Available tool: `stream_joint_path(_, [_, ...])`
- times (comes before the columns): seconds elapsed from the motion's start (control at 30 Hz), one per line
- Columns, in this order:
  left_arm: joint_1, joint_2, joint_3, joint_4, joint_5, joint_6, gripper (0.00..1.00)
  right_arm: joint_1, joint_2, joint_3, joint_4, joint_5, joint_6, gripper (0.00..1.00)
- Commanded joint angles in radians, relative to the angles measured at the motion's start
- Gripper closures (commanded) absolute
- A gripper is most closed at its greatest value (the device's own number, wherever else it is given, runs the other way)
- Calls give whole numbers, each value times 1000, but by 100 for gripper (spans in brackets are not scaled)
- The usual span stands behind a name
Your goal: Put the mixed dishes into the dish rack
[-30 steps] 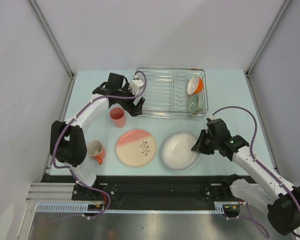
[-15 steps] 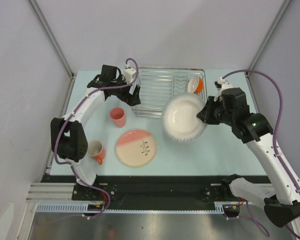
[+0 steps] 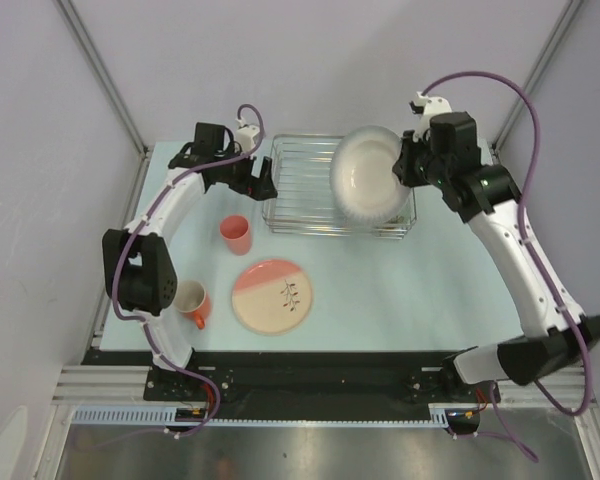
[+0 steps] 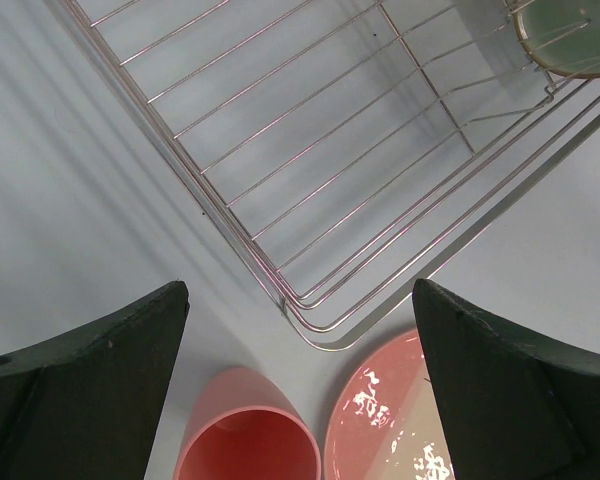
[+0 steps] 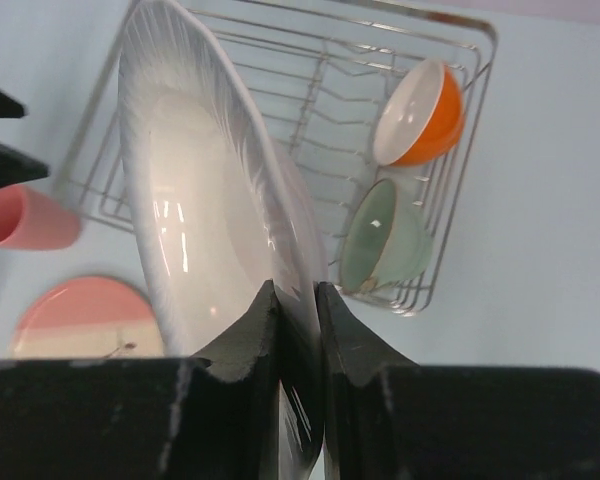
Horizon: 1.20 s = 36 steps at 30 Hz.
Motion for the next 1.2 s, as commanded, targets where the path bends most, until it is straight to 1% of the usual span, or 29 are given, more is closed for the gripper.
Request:
stream_joint_path(0.0, [2,5,34,11,-2,-24,0,-9,93,196,258,129,-164,100])
stream_joint_path(0.03, [2,9,36,11,-2,-23,0,-2,135,204,289,143,-254,100])
stream_joint_path(0.07, [2,14,39,11,1,-24,0,7,148,198,389,187,-311,100])
stream_joint_path(0.13, [2,32,45,9,11,-23,0,50,171,144,512,208,-466,100])
stream_joint_path(0.17, [2,42,54,4,12,-23,0,66,180,117,656,239,-623,100])
stream_joint_path(0.23, [2,58,59,3,8,-24,0,106,220,77,813,243,-793,100])
stream_joint_path(0.27, [2,66,67,3,8,-23,0,116,241,78,829,232,-938,100])
stream_joint_path(0.33, [2,92,80,-8,6,-23,0,128,295,72,861,214,-1072,100])
stream_joint_path(0.37, [2,100,93,-12,3,-23,0,129,309,64,878,209,-1205,100])
stream_joint_path(0.43, [2,118,100,-11,0,-18,0,131,338,50,924,200,-1293,100])
stream_joint_path(0.5, [2,135,116,-11,-6,-15,0,119,377,53,924,189,-1383,100])
stream_joint_path(0.6, [2,166,148,-22,-17,-13,0,91,429,49,952,204,-1457,100])
stream_joint_path(0.67, [2,178,159,-25,-20,-13,0,65,444,41,955,183,-1473,100])
stream_joint_path(0.73, [2,181,157,-23,-21,-13,0,53,464,34,956,162,-1528,100])
stream_joint_path(0.83, [2,190,151,-22,-28,-10,0,25,489,49,944,129,-1546,100])
stream_joint_path(0.97, [2,201,157,-19,-34,-13,0,11,524,61,972,99,-1590,100])
stream_joint_path(1.17, [2,235,185,-14,-34,-15,0,14,573,96,990,53,-1606,100])
